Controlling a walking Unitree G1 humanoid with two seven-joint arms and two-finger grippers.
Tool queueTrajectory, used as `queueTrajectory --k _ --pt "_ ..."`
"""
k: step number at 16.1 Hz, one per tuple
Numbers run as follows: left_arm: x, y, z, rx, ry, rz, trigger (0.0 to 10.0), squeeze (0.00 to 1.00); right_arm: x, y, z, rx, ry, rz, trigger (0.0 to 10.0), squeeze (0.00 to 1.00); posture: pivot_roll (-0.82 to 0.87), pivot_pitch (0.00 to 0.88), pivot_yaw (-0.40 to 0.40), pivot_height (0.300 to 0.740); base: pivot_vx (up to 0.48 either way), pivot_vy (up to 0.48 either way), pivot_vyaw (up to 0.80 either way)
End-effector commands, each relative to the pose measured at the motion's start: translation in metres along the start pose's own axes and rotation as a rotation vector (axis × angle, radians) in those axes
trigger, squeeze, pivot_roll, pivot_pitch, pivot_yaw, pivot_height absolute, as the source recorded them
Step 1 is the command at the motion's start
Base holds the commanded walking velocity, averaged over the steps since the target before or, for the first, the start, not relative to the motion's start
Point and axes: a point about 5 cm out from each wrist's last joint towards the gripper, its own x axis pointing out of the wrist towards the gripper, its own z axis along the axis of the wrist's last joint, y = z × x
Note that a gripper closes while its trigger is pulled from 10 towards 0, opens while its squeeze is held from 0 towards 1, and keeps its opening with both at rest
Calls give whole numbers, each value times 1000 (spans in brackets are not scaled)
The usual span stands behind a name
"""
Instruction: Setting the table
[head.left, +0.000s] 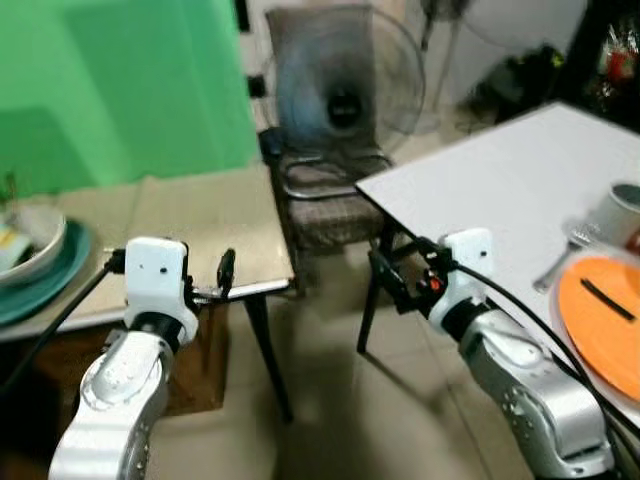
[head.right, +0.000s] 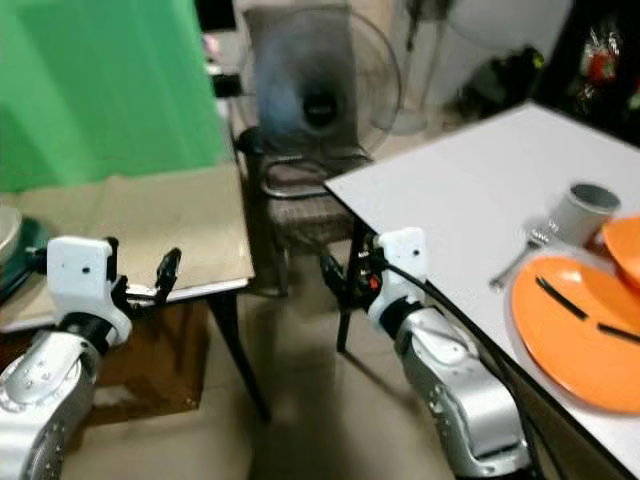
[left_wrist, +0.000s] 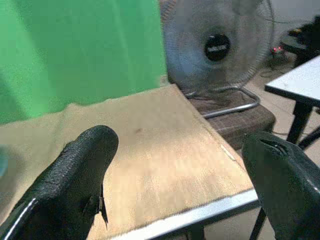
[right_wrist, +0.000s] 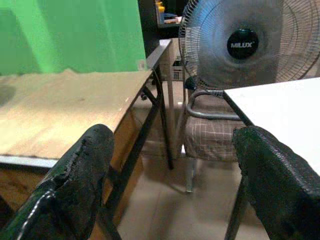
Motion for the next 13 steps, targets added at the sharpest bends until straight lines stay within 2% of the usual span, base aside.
queueTrajectory --k 1,4,6,9,11,13 --pt "-3 -3 5 -13 -22 -1 10000 0 3 1 -1 13 3 15 10000 0 -10 0 15 740 0 0 800" --pt "-5 -4 7 -26 -48 14 10000 0 8 3 3 27 2 45 10000 0 -12 0 7 740 0 0 800" --pt "-7 -7 8 -46 -63 -16 10000 0 4 3 5 35 -2 45 10000 0 -26 0 23 740 0 0 800" --pt "-6 -8 10 -62 -72 -23 10000 0 -2 5 1 42 9 46 10000 0 -32 0 29 740 0 0 0" --pt "-6 -11 11 -64 -78 -33 10000 0 -2 5 -2 59 12 43 10000 0 -18 0 17 740 274 0 0" --pt "-7 -9 13 -58 -85 -28 10000 0 3 8 0 29 11 73 10000 0 -9 0 7 740 296 0 0"
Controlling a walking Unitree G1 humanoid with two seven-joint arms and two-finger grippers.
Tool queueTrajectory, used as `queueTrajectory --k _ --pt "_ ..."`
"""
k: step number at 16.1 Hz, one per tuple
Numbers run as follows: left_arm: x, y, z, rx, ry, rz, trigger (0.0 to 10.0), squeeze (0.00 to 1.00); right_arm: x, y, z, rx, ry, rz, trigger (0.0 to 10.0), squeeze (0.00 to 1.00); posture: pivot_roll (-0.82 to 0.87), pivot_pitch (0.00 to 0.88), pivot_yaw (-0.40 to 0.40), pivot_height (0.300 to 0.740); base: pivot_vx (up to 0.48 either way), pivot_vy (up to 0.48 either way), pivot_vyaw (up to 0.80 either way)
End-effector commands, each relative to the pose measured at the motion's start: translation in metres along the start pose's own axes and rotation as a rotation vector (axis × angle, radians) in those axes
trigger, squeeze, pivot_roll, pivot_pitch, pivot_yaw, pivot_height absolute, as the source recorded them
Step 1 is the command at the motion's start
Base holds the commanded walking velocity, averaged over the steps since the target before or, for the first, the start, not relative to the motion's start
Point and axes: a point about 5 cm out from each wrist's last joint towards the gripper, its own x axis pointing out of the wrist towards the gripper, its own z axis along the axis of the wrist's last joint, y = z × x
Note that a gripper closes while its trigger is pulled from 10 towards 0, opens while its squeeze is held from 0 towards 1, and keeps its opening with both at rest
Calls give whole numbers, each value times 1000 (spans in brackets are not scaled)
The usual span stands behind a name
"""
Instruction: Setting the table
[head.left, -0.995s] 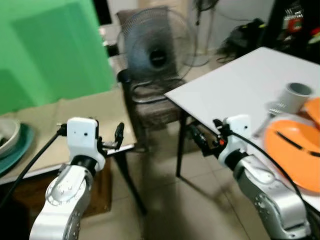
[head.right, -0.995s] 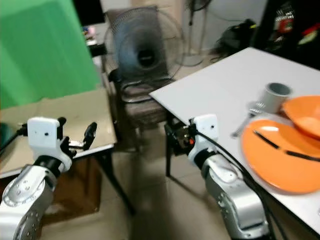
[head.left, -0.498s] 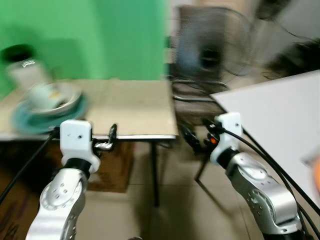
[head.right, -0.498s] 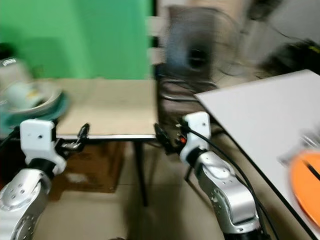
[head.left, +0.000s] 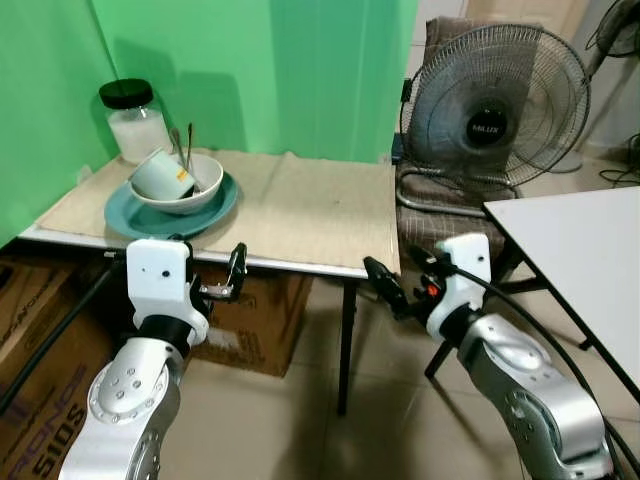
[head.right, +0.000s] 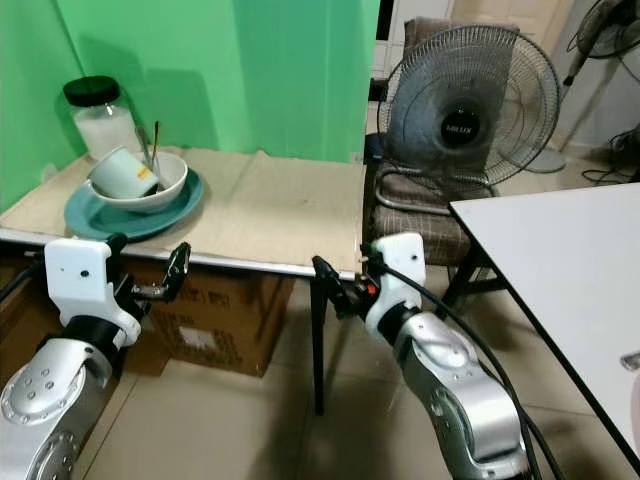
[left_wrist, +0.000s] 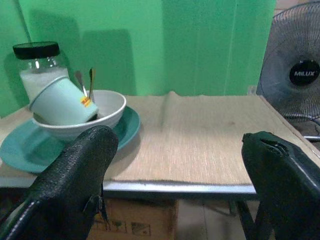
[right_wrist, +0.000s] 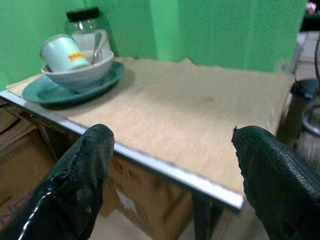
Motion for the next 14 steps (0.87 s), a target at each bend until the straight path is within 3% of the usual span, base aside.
queueTrajectory --k 1,6,10,12,14 --pt "-1 0 4 8 -17 -5 10000 0 4 0 1 -13 2 12 10000 0 7 0 -7 740 311 0 0" --pt "-7 5 2 23 -12 9 10000 0 12 3 1 -14 1 55 10000 0 32 0 -32 740 321 0 800" --pt "-1 -2 4 38 -28 -22 10000 0 12 -9 4 -33 -10 55 10000 0 16 0 -20 740 323 0 0" --pt "8 1 6 36 -45 -45 10000 0 12 -15 9 -56 -34 45 10000 0 13 0 -21 740 321 0 0" --pt "10 7 6 36 -52 -8 10000 0 17 -17 6 -20 -50 36 10000 0 62 0 -29 740 321 0 0"
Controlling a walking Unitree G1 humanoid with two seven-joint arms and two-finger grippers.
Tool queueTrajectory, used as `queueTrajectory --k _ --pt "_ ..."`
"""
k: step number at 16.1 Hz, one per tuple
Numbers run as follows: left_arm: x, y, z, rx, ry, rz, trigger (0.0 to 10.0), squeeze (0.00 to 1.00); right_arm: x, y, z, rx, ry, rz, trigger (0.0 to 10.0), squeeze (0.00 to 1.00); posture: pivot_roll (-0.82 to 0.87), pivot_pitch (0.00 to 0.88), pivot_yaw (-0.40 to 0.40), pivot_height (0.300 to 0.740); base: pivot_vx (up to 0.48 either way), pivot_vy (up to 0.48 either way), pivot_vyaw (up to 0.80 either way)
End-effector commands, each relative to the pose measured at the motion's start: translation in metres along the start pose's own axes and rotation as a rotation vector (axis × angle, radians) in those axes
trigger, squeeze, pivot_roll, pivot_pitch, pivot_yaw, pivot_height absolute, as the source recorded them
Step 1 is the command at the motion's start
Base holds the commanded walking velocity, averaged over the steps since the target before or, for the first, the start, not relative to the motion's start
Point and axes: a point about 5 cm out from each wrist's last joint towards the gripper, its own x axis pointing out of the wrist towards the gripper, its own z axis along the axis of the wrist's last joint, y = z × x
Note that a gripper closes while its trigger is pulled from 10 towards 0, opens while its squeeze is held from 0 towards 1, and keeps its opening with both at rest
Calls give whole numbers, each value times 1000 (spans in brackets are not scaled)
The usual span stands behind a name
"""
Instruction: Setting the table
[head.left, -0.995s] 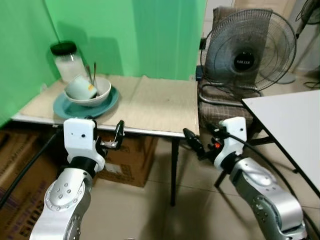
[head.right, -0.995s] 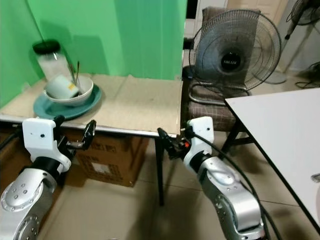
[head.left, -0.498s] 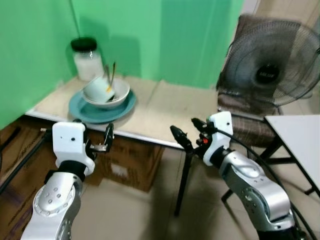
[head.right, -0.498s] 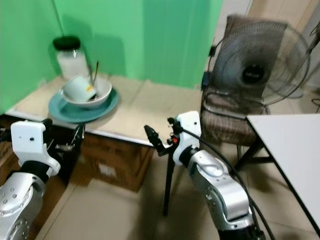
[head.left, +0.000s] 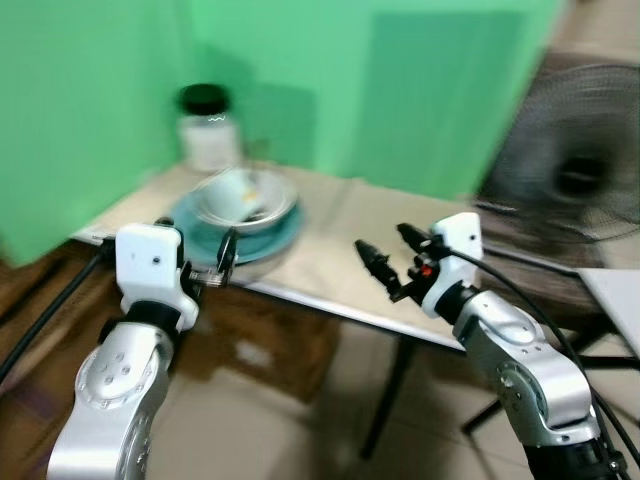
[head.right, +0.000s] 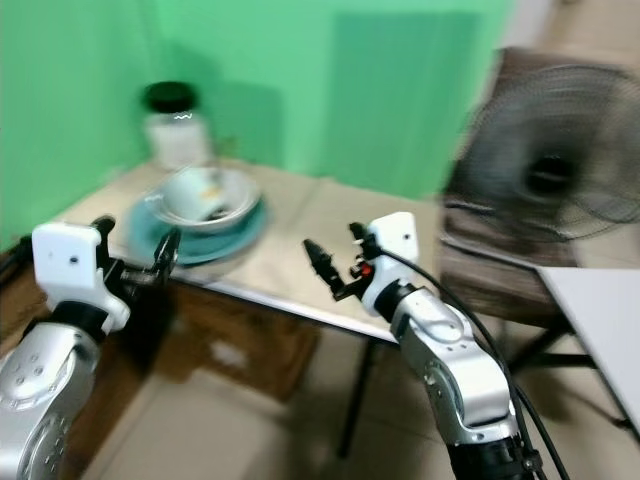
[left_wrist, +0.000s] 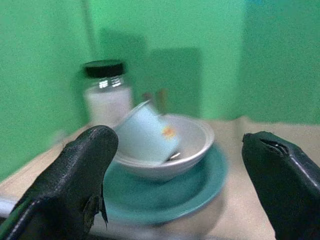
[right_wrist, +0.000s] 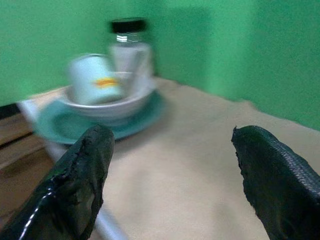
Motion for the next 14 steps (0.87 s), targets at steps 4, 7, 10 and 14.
queueTrajectory --k 4,7,10,14 --pt "-9 5 -3 37 23 7 10000 0 18 6 11 44 -62 17 10000 0 85 0 -58 740 320 0 0" --pt "-11 3 0 38 15 -11 10000 0 15 7 10 25 -60 28 10000 0 57 0 -44 740 322 0 0" --pt "-10 0 -1 33 22 -33 10000 0 10 7 5 22 -46 27 10000 0 56 0 -29 740 324 0 0" --pt "-11 2 0 27 32 -38 10000 0 11 11 5 40 -54 3 10000 0 40 0 -13 740 322 0 0"
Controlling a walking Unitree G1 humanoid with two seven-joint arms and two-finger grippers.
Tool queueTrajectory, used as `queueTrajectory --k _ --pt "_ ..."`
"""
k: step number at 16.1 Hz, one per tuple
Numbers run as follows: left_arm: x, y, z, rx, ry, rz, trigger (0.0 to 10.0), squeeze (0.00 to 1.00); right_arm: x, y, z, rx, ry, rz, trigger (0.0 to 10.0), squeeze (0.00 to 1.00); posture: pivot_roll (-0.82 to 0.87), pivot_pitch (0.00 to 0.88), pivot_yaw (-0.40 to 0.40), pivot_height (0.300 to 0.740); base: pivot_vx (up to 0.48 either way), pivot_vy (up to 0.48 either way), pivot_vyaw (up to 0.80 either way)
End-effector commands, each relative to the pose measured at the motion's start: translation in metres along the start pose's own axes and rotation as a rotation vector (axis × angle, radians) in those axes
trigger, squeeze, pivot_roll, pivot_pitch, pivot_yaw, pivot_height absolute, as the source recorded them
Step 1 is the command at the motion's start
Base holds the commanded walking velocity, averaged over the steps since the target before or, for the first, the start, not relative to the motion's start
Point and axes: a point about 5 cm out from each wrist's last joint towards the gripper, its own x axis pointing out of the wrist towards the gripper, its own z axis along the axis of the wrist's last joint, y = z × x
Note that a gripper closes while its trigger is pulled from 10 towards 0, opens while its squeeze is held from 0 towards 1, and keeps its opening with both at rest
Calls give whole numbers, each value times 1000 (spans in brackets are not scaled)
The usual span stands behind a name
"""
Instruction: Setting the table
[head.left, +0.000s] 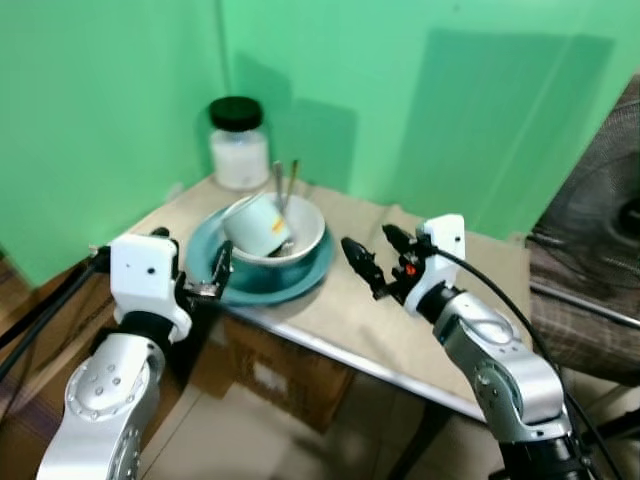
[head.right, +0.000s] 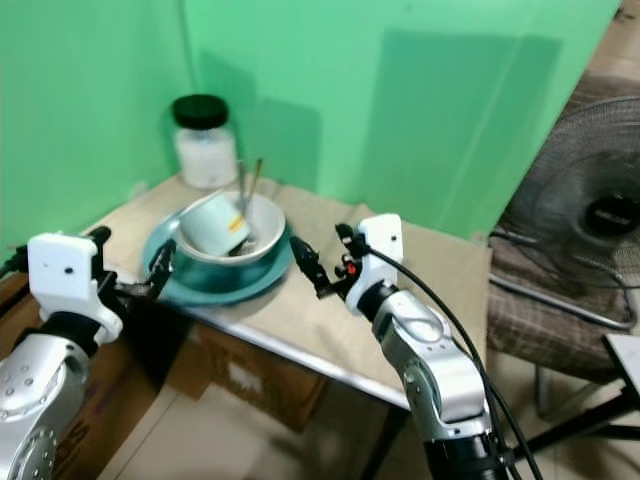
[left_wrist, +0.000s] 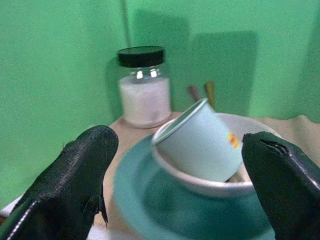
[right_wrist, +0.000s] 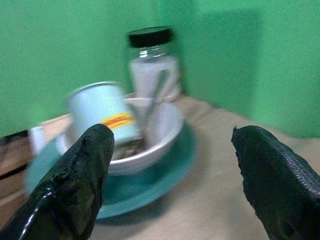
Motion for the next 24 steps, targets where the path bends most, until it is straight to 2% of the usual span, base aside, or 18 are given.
queueTrajectory --k 1,12,16,17,21,24 --pt "0 -6 4 -12 -10 -38 10000 0 -2 -6 6 -13 -12 -31 10000 0 39 0 -12 740 322 0 0" --pt "-5 -4 6 5 14 -58 10000 0 -2 0 0 17 -6 -40 10000 0 63 0 12 740 317 0 0" --pt "-6 -4 5 40 29 -79 10000 0 -5 -1 -3 10 16 -34 10000 0 63 0 13 740 0 0 0" --pt "-7 -1 6 55 30 -78 10000 0 -4 -2 -2 8 16 -34 10000 0 65 0 10 740 0 0 0" --pt "-1 36 10 128 50 2 10000 0 -2 -4 2 -7 11 -19 10000 0 71 0 6 740 0 0 0" --pt "11 55 5 186 104 -30 10000 0 1 -6 3 -17 11 -11 10000 0 74 0 -2 740 0 0 0"
